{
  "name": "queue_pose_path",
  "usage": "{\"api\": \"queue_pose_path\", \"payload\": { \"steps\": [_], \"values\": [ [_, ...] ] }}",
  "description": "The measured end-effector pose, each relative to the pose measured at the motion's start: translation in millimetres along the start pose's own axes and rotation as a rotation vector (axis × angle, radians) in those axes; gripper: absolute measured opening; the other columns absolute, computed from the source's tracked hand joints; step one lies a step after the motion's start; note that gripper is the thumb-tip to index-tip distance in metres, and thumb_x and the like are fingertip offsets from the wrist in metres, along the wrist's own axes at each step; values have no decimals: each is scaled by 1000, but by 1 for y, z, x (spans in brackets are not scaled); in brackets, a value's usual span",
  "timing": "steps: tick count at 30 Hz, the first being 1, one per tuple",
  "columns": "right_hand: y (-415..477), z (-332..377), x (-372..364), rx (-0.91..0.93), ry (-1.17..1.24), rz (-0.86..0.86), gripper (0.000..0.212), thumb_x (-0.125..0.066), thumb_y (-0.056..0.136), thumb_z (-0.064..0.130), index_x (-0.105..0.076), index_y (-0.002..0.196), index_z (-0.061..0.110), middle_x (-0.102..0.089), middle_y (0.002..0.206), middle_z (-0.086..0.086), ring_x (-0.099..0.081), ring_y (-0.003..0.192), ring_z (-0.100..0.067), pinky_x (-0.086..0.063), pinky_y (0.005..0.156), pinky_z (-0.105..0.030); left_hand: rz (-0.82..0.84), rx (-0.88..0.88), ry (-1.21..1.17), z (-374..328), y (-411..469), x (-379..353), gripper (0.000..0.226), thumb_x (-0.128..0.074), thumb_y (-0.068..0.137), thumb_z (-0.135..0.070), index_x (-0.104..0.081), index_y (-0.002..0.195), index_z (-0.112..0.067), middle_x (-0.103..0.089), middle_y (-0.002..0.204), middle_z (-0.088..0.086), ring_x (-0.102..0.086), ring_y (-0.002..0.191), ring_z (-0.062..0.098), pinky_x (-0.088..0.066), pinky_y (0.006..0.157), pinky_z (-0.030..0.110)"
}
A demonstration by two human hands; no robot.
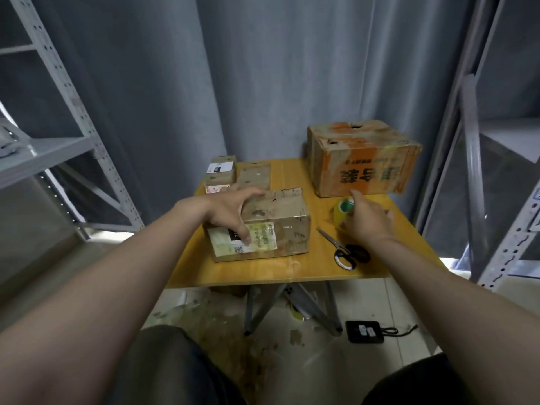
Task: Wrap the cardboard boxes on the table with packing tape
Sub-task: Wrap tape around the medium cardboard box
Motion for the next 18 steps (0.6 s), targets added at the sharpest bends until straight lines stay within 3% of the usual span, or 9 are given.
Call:
{"api": "queue_pose_path", "payload": {
  "steps": [3, 6, 9, 12, 15, 16, 18],
  "values": [
    [-1, 20, 7, 23, 44, -70, 63, -66, 99, 43, -38, 153, 28, -69, 119, -2, -38, 137, -39, -26, 110, -57, -93, -1, -172, 2, -1, 7, 122, -95, 59, -50, -25, 158, -46, -47, 150, -7, -48, 133, 20, -43, 105, 35],
    [-3, 56, 26, 120, 309, -185, 46, -59, 102, 46, -49, 142, 26, -66, 120, 2, -44, 129, -34, -38, 104, -52, -295, 58, -426, 6, -5, 19, 114, -96, 60, -46, -32, 154, -45, -63, 125, -13, -62, 114, 14, -50, 93, 34],
    [-2, 92, 32, 112, 683, -159, 47, -53, 104, 49, -52, 141, 20, -62, 109, 8, -61, 109, -20, -51, 93, -41, -539, 95, -686, 4, -11, 27, 112, -96, 58, -45, -36, 152, -39, -65, 123, -13, -66, 109, 13, -53, 91, 32],
    [1, 125, 20, 24, 961, -3, 55, -40, 106, 59, -55, 140, 18, -67, 116, 8, -68, 103, -15, -54, 83, -35, -636, 102, -789, -7, -9, 24, 109, -95, 63, -43, -35, 153, -37, -56, 120, -16, -60, 107, 8, -47, 83, 24],
    [12, 147, 11, 36, 1083, 35, 60, -31, 107, 61, -67, 130, 18, -75, 120, 2, -70, 110, -15, -53, 99, -39, -677, 203, -739, -17, 1, 14, 117, -86, 56, -54, -28, 156, -41, -49, 140, -3, -47, 130, 22, -41, 110, 40],
    [17, 149, 9, 9, 1095, 27, 66, -31, 105, 66, -62, 138, 19, -71, 131, 0, -66, 121, -17, -48, 108, -43, -666, 242, -700, -20, 5, 11, 119, -80, 53, -58, -23, 157, -43, -45, 147, 3, -38, 139, 29, -33, 118, 46],
    [28, 148, 2, -99, 1110, 18, 87, -28, 97, 79, -40, 158, 18, -49, 157, -6, -45, 146, -26, -32, 122, -51, -620, 272, -635, -26, 14, 4, 123, -72, 52, -62, -11, 159, -45, -35, 151, 7, -24, 144, 32, -25, 118, 49]
  ]
}}
Point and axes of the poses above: each hand's wrist, its own y-axis towards the middle knuckle, its own x-axis out of the back of the hand, z = x × y, the point moved 6 cm from there along y, towards the middle knuckle
